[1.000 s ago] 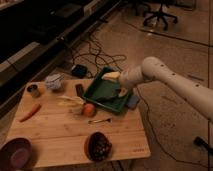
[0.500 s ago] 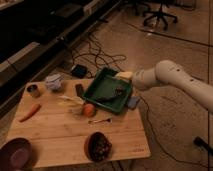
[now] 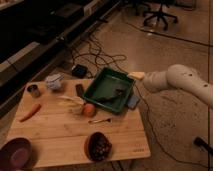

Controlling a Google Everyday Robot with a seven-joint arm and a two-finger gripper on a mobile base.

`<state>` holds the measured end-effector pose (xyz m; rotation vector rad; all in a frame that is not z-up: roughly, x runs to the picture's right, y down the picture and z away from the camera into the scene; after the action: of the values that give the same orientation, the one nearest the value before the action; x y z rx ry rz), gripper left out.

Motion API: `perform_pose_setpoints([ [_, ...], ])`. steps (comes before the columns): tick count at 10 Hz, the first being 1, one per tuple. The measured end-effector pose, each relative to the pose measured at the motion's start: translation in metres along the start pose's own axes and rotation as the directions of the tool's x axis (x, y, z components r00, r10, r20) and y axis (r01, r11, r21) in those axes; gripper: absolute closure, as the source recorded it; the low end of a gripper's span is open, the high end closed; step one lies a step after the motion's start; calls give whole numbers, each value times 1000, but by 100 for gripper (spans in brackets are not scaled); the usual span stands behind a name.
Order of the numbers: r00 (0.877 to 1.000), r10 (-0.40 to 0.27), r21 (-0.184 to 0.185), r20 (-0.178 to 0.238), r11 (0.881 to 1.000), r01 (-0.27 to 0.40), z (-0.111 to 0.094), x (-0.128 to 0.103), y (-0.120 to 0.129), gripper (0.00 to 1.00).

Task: Place sponge in purple bowl

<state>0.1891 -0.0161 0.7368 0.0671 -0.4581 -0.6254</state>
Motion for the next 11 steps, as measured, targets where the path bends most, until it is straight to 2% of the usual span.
perform_pose_setpoints([
  [1, 999, 25, -10, -20, 1000, -25, -3, 8, 11, 20],
  [3, 996, 80, -32, -32, 996, -81, 1, 17, 31, 20],
  [9, 996, 80, -32, -31, 996, -81, 2, 17, 31, 20],
  [11, 996, 89, -44, -27, 995, -90, 6, 19, 36, 20],
])
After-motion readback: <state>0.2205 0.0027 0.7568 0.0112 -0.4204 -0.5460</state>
